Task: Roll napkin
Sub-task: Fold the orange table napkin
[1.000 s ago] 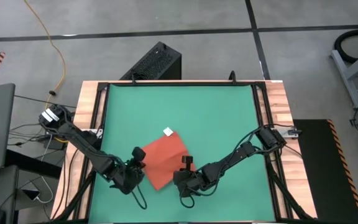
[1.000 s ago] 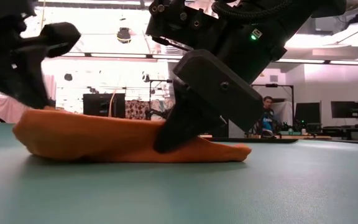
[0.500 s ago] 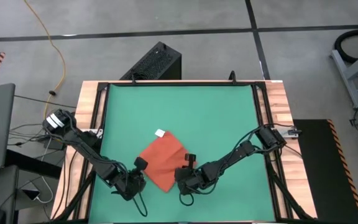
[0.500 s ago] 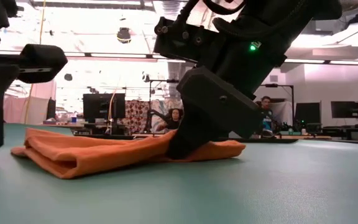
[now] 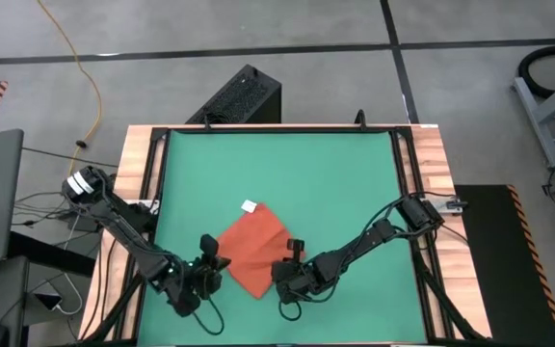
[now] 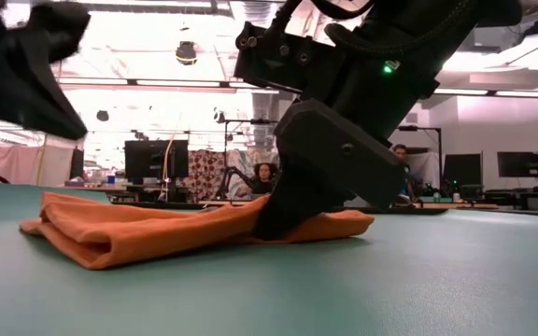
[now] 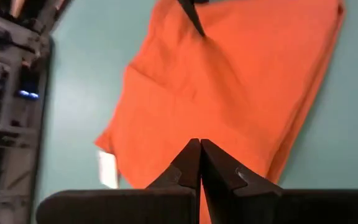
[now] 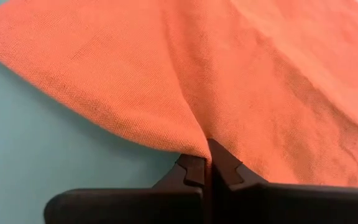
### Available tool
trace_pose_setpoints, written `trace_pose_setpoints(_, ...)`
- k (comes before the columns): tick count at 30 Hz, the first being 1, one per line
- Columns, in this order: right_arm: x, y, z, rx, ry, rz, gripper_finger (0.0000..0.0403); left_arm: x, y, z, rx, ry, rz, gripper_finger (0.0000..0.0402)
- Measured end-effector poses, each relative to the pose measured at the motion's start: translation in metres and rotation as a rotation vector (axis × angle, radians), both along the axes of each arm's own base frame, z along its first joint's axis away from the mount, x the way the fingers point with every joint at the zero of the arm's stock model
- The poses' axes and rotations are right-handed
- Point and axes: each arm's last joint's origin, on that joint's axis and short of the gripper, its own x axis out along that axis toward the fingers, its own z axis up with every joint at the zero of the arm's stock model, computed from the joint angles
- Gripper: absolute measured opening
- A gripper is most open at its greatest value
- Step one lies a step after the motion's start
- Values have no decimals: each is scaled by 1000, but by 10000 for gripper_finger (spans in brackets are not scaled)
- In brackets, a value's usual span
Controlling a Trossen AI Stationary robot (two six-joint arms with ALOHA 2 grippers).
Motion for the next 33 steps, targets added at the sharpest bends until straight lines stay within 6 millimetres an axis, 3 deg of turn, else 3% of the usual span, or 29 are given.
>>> trace_pose_setpoints(5,0,0,0,0,2,0,16,1,18,-35,-74,57,24,0)
trace_pose_setpoints(12,0,-1,0,-4,-3,-4,23,-1,18,-40,-219,104,38,0)
trace_pose_setpoints(19,-1,-1,0,-28,15,18,62,-3,25,-47,-292,116,81,0)
trace_pose_setpoints(25,-12,22,5,-94,36,179,110,-2,24,-47,-332,111,88,0)
trace_pose_setpoints(33,-21,62,28,-143,-129,415,138,0,22,-45,-359,85,76,0)
